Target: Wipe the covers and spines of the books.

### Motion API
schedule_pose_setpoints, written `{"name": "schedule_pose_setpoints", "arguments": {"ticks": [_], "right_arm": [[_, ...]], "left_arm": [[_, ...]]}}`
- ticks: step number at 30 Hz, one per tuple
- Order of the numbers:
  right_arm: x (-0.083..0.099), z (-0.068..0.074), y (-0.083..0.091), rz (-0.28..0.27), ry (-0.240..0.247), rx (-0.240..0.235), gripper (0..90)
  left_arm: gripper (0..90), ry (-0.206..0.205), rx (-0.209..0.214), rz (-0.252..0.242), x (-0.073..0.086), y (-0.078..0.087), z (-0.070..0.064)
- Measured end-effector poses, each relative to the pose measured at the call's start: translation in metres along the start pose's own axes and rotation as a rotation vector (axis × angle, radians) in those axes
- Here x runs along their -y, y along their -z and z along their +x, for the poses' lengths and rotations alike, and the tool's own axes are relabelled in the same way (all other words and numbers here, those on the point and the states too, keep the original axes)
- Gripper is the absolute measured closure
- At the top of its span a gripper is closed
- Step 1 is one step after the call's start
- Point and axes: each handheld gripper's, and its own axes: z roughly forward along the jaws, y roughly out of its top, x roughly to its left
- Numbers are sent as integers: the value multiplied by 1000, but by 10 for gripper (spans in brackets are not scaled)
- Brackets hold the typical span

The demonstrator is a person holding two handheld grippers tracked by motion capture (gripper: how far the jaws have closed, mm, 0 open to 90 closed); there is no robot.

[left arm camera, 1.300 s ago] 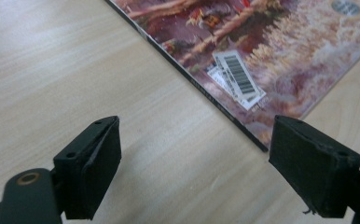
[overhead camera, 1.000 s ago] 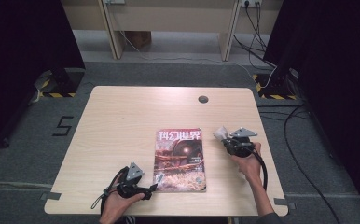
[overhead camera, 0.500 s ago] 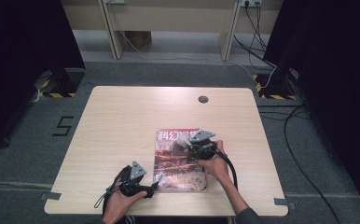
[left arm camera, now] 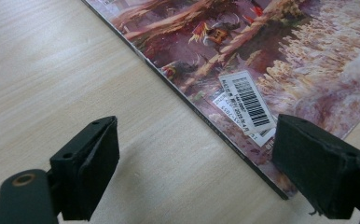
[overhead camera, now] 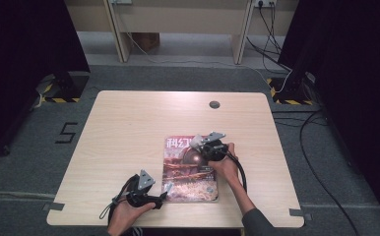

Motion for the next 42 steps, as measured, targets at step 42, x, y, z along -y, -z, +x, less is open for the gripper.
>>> {"name": "schedule_pose_setpoints", "arguments": {"ticks": [42], "right_arm": [[-32, 4, -32, 19, -19, 62, 762]], "left_arm": [[140, -2, -3, 0, 0, 0, -1]]}}
